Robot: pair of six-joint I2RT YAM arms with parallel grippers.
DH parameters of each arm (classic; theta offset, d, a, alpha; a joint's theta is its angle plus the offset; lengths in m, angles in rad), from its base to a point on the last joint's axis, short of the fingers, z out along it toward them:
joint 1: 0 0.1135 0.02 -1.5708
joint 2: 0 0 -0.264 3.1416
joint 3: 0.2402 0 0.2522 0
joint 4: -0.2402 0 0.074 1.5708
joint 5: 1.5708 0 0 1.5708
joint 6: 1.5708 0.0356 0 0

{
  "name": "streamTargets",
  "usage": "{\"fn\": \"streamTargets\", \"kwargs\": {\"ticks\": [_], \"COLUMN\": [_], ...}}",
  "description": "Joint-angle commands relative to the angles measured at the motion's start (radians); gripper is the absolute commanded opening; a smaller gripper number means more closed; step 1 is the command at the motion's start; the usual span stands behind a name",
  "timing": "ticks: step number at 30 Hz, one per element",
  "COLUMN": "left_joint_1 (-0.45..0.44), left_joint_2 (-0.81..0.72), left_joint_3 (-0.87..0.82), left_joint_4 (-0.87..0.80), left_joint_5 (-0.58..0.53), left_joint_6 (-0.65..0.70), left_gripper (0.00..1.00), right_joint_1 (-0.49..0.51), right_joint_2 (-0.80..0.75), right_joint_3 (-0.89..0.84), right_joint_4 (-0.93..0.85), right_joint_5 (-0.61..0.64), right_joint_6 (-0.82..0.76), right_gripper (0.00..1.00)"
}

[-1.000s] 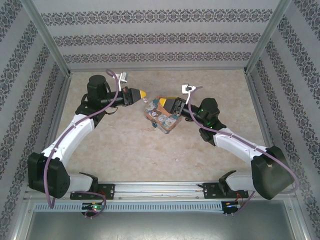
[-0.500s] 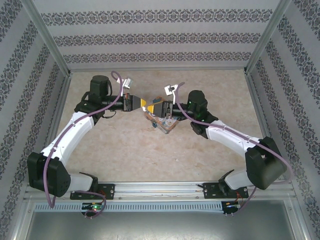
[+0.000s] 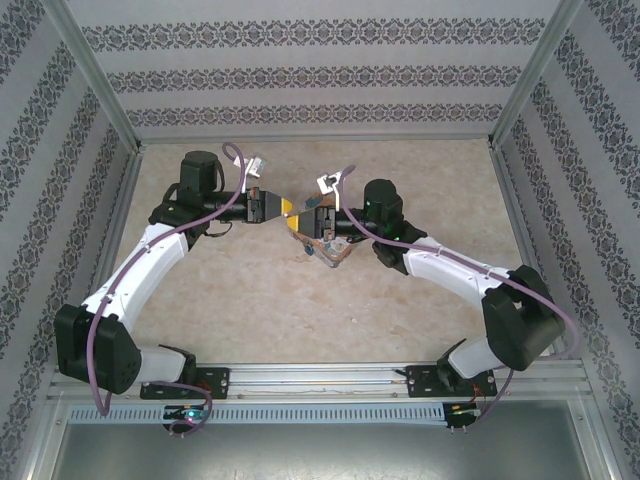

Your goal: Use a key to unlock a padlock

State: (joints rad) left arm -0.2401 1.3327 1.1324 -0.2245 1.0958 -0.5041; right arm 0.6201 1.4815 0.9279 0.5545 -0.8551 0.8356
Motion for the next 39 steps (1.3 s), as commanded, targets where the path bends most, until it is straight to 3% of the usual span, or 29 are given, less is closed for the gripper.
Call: {"fn": "streamTargets", "kwargs": {"ticks": [1,11,18,22,27,33,39], "left_joint_1": [0.009,0.009,0.011,0.012,0.025,0.075,0.081], "left_joint_2": [0.01,0.01,0.011,0.01,-0.009,-0.081,-0.182], "left_joint_3": [0.002,-0.003,-0.004,-0.005,-0.02,-0.085,-0.243], "left_joint_4": [0.018,0.017,0.023,0.023,0.085,0.12,0.097], "left_joint_5": [0.022,0.022,0.028,0.033,0.008,-0.098,-0.314], "left_joint_6": [0.01,0.011,0.001,0.003,-0.049,-0.046,0.075], "left_gripper": [0.0,0.0,0.0,0.0,0.31,0.51,0.72], "right_joint_1": [0.01,0.007,0.006,0.003,-0.006,-0.025,-0.074], "right_joint_2": [0.008,-0.024,-0.059,-0.081,-0.111,-0.149,-0.128], "right_joint_3": [0.034,0.01,-0.02,-0.03,-0.05,-0.097,-0.183], "right_joint_4": [0.004,-0.036,-0.078,-0.112,-0.159,-0.268,-0.242], "right_joint_5": [-0.02,0.007,0.019,0.029,0.074,0.192,0.271], "right_joint_6": [-0.021,-0.055,-0.088,-0.116,-0.152,-0.235,-0.231], "right_gripper": [0.31,0.1,0.0,0.0,0.0,0.0,0.0]}}
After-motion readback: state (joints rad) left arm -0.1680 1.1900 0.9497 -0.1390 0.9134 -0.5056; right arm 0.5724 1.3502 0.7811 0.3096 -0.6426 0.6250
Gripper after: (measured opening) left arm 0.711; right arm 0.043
